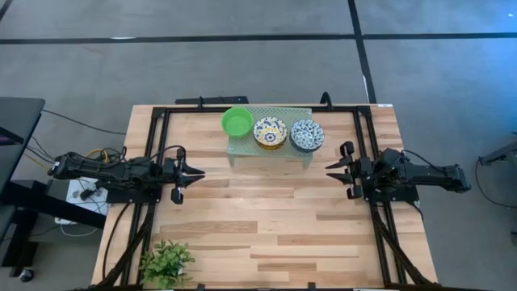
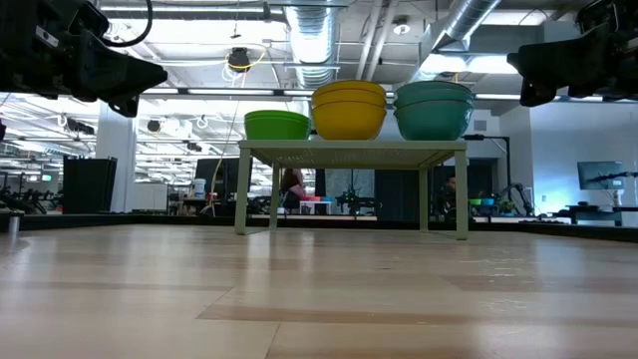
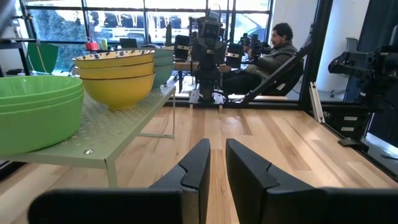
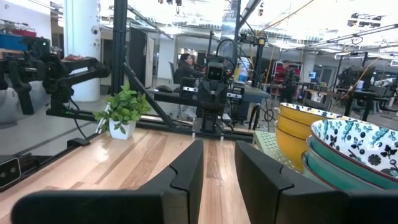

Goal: Pick & Place Mini bowls
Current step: Return to Home Position

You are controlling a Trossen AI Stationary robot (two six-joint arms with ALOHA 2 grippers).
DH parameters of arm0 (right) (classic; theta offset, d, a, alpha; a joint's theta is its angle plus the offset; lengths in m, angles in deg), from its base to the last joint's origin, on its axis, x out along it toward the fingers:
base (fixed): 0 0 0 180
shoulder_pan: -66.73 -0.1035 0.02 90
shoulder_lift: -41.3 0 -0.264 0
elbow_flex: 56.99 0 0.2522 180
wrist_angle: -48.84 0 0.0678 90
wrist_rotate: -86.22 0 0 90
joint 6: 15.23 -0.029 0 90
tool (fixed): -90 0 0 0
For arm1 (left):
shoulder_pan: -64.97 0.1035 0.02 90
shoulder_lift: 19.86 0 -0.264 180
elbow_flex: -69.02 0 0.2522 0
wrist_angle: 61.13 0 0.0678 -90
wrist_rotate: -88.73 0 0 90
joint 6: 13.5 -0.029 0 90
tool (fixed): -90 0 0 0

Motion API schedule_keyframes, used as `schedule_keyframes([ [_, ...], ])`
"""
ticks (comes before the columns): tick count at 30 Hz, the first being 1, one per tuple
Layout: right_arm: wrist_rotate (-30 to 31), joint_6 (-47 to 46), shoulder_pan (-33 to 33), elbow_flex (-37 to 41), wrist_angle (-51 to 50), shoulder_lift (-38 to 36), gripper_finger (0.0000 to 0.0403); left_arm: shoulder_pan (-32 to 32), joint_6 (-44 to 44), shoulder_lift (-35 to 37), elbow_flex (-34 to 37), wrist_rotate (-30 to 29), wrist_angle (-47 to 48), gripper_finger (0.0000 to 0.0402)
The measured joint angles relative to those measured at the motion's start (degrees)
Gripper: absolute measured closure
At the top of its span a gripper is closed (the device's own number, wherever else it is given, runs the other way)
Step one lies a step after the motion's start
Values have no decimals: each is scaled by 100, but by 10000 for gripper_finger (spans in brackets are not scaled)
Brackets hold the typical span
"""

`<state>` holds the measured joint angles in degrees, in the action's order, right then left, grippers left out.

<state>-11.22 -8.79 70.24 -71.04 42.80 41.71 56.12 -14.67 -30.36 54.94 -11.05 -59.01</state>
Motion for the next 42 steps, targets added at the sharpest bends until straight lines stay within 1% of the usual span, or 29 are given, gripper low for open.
schedule_keyframes([
  [11,0,0,0,0,0,0,316,0,1,95,0,0,4,349],
  [16,0,0,0,0,0,0,316,0,-11,633,0,0,69,349],
  [20,0,0,0,0,0,0,316,0,201,1022,0,2,532,349],
  [22,0,0,-1,0,-2,0,316,0,300,1049,0,2,781,349],
  [25,0,0,-1,0,-2,0,316,-2,369,1049,0,17,901,349],
  [31,0,0,0,2,-19,0,316,-1,30,1049,-4,327,951,349],
  [36,0,0,0,1,-15,0,316,-2,16,1049,-4,534,991,349],
  [42,0,2,-2,2,-15,0,316,-2,15,1049,-4,555,994,349],
])
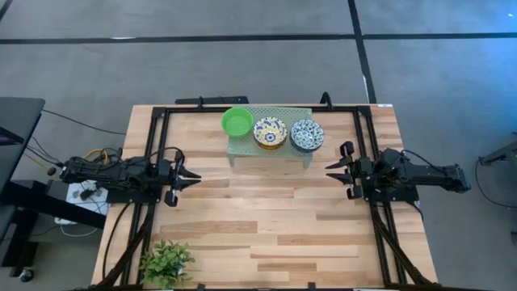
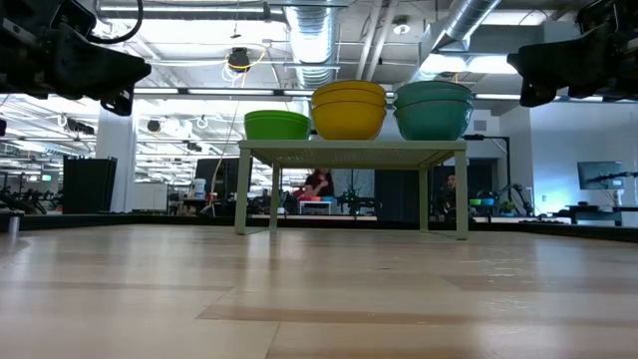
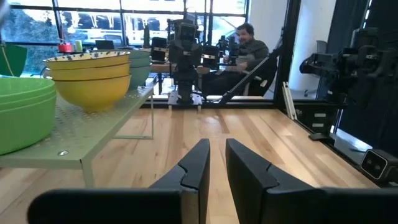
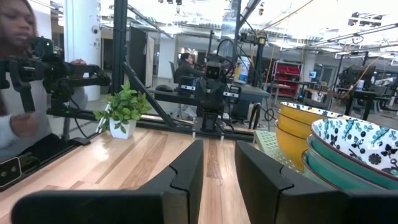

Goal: Pick & Place Mini bowls
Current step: Return to Home Position

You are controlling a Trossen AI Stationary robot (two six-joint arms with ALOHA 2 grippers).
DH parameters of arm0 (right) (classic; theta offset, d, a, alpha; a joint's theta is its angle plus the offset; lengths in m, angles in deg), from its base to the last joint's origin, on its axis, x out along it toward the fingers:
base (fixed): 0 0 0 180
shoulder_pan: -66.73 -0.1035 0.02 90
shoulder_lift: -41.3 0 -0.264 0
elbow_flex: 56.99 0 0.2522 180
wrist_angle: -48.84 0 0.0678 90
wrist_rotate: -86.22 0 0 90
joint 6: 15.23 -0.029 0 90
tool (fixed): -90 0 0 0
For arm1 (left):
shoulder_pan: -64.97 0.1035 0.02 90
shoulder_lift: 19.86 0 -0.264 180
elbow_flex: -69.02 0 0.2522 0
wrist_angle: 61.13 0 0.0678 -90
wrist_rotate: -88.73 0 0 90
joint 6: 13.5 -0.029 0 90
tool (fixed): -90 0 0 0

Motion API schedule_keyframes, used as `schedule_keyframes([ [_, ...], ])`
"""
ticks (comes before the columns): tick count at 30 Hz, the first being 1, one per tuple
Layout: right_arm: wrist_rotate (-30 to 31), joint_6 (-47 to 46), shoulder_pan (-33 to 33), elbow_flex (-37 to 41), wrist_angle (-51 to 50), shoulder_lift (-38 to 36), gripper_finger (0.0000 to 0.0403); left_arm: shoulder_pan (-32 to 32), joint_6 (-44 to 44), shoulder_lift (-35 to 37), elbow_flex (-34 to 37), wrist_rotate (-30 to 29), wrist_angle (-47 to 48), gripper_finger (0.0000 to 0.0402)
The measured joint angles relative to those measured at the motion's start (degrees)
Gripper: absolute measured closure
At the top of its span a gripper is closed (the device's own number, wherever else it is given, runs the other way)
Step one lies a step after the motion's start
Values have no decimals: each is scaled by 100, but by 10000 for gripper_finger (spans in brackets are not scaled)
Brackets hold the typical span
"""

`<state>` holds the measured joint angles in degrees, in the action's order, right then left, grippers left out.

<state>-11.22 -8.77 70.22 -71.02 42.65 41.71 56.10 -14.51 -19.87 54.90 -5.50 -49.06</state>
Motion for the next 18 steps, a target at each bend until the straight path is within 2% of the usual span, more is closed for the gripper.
schedule_keyframes([
  [18,0,-2,2,0,2,0,316,1,-2,-76,2,0,-73,349],
])
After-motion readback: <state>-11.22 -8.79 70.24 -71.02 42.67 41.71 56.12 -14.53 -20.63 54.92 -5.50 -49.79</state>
